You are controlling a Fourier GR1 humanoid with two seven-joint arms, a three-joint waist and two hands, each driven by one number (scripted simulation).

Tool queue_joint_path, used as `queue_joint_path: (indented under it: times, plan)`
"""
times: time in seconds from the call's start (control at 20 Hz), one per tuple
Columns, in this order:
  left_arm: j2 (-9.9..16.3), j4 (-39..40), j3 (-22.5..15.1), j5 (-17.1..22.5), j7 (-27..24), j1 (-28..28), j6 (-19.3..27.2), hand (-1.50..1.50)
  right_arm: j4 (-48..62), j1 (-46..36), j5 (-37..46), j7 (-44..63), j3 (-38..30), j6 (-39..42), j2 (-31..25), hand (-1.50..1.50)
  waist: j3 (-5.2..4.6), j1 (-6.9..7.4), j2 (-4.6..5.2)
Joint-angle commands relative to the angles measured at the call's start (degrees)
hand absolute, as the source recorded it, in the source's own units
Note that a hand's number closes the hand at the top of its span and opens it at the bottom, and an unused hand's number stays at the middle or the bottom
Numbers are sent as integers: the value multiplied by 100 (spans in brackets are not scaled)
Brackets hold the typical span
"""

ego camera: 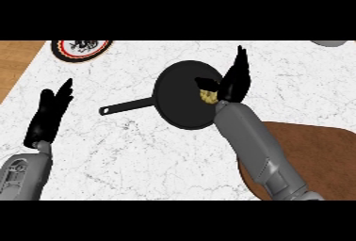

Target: Pick the squash from the cutting board and place it in the pan

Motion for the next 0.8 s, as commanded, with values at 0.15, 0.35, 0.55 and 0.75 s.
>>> queue_joint_path:
  times: [0.15,0.35,0.55,0.75]
  plan:
    - [82,-12,62,63,27,121,-109,0,255,-268,-583,-355,-97,-1406,30,-150,-11,-140,-88]
    - [246,120,279,104,-93,279,-101,0,509,-337,-756,-121,98,-1941,29,-150,-25,-314,-165]
    - [215,257,423,92,-199,435,64,0,-48,271,-976,-235,418,-2301,29,-150,-28,-624,-246]
    - [303,2,530,155,-159,830,8,0,-1115,1436,-767,-462,653,-2354,29,-150,-31,-898,-331]
